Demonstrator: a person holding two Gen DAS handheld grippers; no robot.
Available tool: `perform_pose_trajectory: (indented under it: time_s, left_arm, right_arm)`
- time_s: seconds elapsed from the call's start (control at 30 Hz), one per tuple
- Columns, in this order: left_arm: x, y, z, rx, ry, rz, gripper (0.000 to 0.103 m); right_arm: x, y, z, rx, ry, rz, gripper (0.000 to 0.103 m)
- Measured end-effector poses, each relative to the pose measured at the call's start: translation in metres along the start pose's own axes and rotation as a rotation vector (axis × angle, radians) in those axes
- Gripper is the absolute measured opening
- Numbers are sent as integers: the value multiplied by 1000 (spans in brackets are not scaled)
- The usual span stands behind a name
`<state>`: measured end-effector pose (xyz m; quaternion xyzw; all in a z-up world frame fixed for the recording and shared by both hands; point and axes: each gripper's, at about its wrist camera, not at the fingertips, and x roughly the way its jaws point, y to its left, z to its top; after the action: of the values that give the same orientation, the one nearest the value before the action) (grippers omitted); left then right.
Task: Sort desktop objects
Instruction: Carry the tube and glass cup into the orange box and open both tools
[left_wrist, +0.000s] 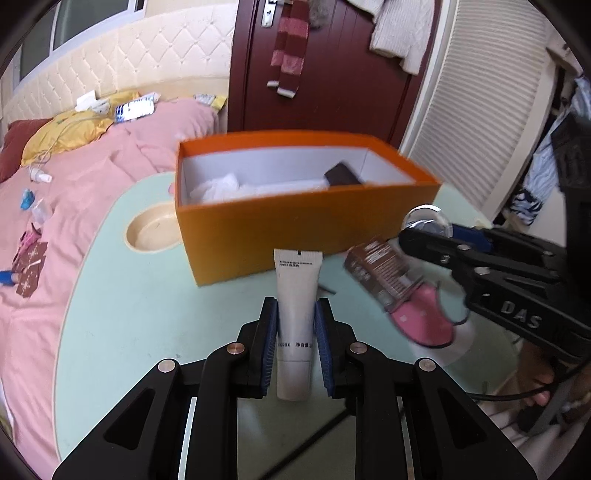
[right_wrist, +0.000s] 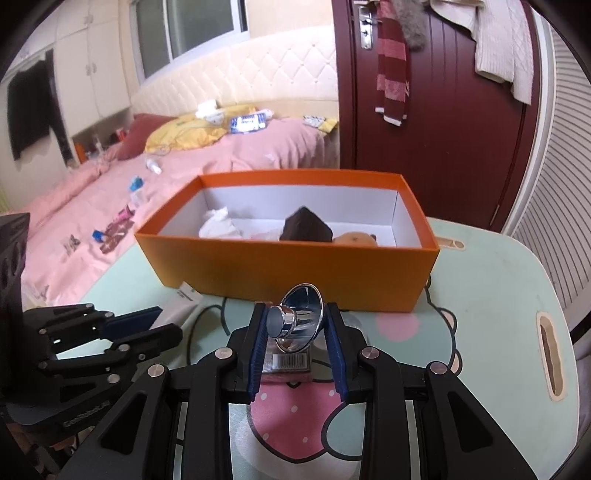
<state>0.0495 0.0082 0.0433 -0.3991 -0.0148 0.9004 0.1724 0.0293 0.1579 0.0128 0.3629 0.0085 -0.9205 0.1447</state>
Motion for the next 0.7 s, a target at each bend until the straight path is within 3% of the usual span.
perform_pose_trajectory:
  time_s: [0.33,0.43,0.7]
  left_arm:
    - [-24,0,61,22,-122,-18,22]
    - [-8,6,79,10,-124,22,22]
    - [31,16,86,-25,-76,29,22]
  right_arm:
    - [-18,-3,33,29,-94,69,29]
    - [-12,-7,45,45,-112,59,29]
    - [15,-16,62,74,-100,19,29]
